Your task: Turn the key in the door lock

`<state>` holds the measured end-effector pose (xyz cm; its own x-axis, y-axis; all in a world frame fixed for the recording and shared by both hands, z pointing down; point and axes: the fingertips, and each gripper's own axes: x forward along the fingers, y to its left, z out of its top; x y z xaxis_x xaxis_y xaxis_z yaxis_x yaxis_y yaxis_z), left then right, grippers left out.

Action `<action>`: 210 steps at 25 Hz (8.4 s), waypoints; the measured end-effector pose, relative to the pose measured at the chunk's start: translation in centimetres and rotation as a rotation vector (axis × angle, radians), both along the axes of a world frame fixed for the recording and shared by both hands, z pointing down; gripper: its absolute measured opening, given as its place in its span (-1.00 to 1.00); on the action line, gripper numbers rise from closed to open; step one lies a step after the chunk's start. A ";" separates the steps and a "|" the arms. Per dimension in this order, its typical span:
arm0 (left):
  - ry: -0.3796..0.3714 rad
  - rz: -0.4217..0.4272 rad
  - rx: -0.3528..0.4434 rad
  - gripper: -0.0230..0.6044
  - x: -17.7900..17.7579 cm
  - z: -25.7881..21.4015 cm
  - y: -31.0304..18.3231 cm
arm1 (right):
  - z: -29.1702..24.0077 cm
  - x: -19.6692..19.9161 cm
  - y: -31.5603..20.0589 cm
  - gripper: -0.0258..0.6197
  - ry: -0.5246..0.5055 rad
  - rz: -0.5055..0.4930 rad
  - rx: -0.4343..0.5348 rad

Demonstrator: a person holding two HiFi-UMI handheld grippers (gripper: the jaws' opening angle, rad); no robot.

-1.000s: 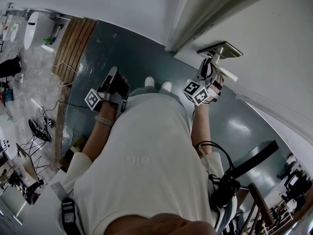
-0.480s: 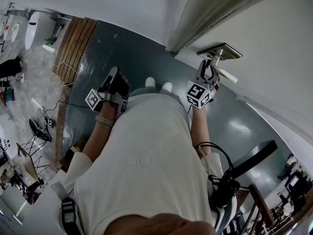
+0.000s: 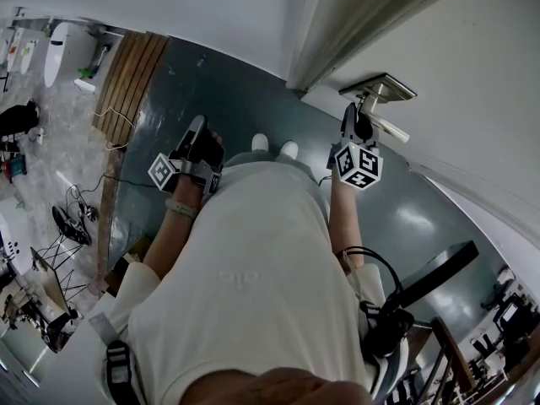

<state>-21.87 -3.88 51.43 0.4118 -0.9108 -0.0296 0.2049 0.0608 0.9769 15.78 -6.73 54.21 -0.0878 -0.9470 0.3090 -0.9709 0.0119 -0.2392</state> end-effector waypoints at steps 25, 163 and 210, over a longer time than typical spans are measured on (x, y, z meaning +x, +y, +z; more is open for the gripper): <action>0.012 -0.002 -0.012 -0.90 0.1 0.2 -0.4 | 1.5 1.0 0.4 -0.80 -1.728 0.079 0.215; 0.096 -0.076 -0.080 -0.90 -1.3 2.7 0.4 | 1.4 -0.2 -0.3 -0.48 1.022 -0.192 -0.154; 0.114 -0.072 -0.101 -0.90 -1.0 3.1 0.3 | 1.1 1.7 -0.2 -0.59 -1.324 0.000 0.132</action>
<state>-22.89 -3.54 54.55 0.3446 -0.9385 0.0207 0.3213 0.1386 0.9368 17.50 -6.95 55.30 -0.2488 -0.9631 -0.1022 -0.0083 0.1077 -0.9942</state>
